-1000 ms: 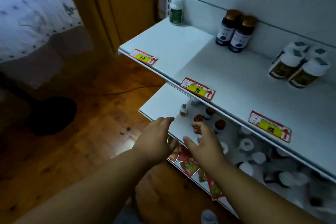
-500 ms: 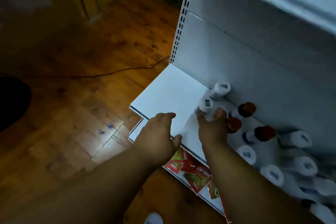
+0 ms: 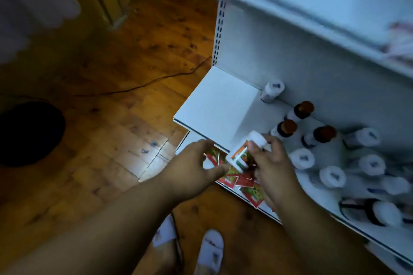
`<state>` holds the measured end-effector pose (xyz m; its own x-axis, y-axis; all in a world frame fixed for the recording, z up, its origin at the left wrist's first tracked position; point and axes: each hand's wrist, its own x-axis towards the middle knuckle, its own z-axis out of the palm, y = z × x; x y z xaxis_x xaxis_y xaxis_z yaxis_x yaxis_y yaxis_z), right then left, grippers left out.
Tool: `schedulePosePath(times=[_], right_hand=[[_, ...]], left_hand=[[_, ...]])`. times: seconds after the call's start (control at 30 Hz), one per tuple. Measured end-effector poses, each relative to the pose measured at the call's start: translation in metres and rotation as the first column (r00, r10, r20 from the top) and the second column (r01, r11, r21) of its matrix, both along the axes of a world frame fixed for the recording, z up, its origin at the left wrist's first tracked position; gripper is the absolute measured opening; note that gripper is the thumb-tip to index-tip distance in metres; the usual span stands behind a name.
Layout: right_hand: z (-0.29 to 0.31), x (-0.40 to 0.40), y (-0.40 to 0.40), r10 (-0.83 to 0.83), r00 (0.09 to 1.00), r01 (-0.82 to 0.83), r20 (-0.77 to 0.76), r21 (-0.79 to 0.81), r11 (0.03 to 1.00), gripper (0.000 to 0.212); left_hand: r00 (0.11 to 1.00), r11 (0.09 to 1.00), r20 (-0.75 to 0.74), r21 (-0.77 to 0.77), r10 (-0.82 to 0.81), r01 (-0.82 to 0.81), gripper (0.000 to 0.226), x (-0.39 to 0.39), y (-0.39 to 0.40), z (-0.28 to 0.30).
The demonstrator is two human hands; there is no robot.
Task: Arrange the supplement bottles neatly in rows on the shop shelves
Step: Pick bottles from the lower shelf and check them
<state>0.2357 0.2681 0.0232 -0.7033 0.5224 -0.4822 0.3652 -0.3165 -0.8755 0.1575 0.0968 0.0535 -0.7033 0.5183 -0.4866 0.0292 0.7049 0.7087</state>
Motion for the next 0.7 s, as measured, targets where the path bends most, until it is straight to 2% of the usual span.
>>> schedulePosePath(times=[0.13, 0.27, 0.47, 0.7], right_hand=[[0.110, 0.064, -0.029, -0.011, 0.998, 0.006, -0.065, -0.076, 0.997, 0.042], [0.214, 0.118, -0.048, 0.020, 0.989, -0.019, -0.146, 0.012, 1.000, 0.036], [0.303, 0.184, -0.070, -0.103, 0.966, 0.162, -0.236, 0.249, 0.955, 0.029], [0.362, 0.272, -0.056, -0.245, 0.903, 0.356, -0.353, 0.293, 0.887, 0.033]], left_hand=[[0.960, 0.977, 0.259, 0.152, 0.107, -0.150, 0.051, 0.058, -0.020, 0.102], [0.944, 0.931, 0.328, 0.329, 0.043, -0.157, 0.067, 0.108, -0.029, 0.193], [0.940, 0.896, 0.222, 0.419, -0.259, 0.148, 0.073, 0.142, -0.019, 0.278], [0.895, 0.795, 0.036, 0.475, -0.445, 0.376, 0.055, 0.210, 0.014, 0.344]])
